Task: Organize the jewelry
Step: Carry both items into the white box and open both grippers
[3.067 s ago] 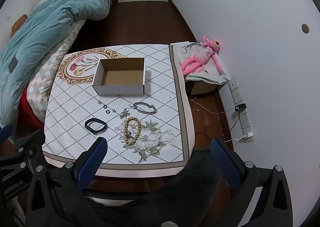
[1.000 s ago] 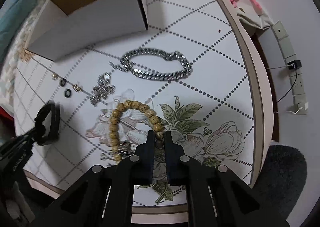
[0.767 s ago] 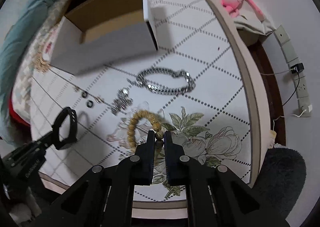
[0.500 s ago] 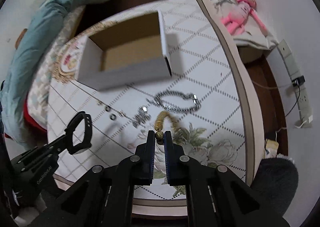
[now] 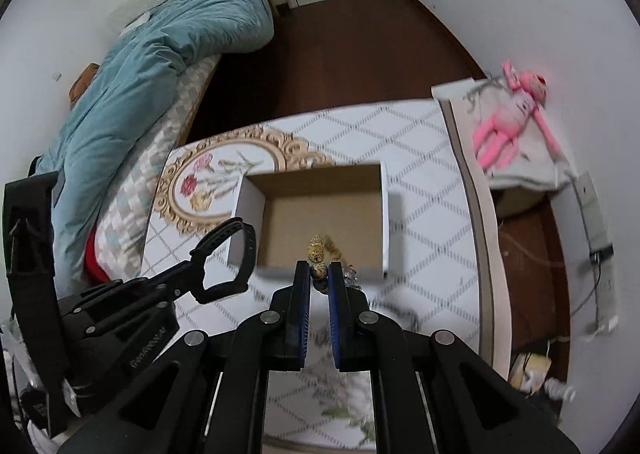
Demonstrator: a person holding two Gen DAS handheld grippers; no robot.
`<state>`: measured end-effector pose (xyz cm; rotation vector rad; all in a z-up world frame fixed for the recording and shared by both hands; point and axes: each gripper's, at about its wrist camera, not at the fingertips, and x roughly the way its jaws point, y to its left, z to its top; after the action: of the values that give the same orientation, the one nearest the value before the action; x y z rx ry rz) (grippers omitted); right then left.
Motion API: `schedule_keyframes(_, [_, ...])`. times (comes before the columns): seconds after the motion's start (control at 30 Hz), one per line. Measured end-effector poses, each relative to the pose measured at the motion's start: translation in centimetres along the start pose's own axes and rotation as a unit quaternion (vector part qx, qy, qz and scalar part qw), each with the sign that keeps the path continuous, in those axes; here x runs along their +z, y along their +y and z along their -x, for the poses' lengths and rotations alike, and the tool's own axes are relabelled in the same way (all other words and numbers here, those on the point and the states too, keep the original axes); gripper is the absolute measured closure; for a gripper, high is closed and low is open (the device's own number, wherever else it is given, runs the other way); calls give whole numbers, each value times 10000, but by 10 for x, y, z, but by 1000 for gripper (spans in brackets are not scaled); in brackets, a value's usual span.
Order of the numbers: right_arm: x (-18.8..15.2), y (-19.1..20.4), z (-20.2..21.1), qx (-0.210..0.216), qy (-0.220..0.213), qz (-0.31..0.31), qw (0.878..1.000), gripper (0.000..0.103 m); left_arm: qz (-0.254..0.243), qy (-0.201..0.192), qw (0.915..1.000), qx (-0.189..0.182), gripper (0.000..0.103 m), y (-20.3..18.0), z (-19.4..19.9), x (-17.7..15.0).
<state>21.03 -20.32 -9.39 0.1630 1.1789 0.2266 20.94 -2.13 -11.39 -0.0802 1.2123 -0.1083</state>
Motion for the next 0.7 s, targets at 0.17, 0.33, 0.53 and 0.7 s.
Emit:
schedule_keyframes(0.17, [32,-3,-31,59,155,-33,9999,94,27,119,9999,23,101,3,-23,24])
schedule_keyframes(0.33, [51,-9,-62,204,393,-69,9990,94,241,278,9993,-95,93,7,-40,40])
schedule_keyframes(0.53, [53,-27,-92,223,760,-218,9966,91,227,141,9996,36,36,5,-41,43])
schedule_keyframes(0.7, [40,-41,-87,-280,572,-160,9978,50,126,-111,9991,390,15,9,-36,35])
